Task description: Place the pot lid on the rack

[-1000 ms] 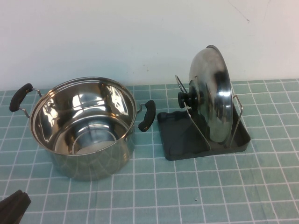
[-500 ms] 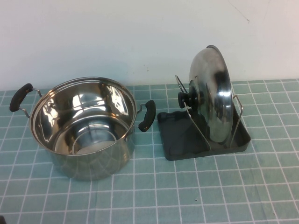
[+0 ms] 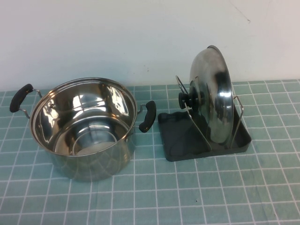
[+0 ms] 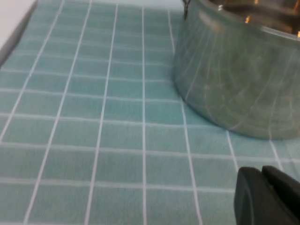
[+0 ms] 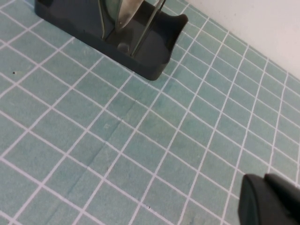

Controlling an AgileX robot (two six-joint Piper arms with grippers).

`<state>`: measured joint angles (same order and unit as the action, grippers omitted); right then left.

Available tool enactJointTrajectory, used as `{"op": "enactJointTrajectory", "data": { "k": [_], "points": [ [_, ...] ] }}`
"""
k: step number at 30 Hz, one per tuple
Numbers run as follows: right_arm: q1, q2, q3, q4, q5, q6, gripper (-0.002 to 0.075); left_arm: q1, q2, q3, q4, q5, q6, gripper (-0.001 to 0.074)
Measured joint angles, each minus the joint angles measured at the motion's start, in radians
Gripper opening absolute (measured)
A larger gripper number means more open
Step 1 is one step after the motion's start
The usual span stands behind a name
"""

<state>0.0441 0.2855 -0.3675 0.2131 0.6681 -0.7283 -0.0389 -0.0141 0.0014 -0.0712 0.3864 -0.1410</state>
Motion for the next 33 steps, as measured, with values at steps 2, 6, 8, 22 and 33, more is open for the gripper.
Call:
{"op": "enactJointTrajectory", "data": {
  "k": [2,6,8,22,33],
  "points": [
    [0.000,0.000,0.000,0.000,0.000,0.000,0.0000,-0.002,0.000,0.004,0.000,-0.024,0.004,-0.0002],
    [0.000,0.000,0.000,0.000,0.004,0.000,0.0000,-0.036,0.000,0.008,0.000,-0.042,0.003,-0.0002],
    [0.000,0.000,0.002,0.000,0.005,0.000,0.0000,-0.047,0.000,0.008,0.000,-0.043,0.003,-0.0002],
    [0.000,0.000,0.006,0.002,0.019,0.000,0.0000,-0.050,0.000,0.008,0.002,-0.043,0.006,-0.0002],
    [0.000,0.000,0.008,0.002,0.020,0.002,0.0000,-0.050,0.000,0.008,0.002,-0.043,0.010,-0.0002]
  ]
}}
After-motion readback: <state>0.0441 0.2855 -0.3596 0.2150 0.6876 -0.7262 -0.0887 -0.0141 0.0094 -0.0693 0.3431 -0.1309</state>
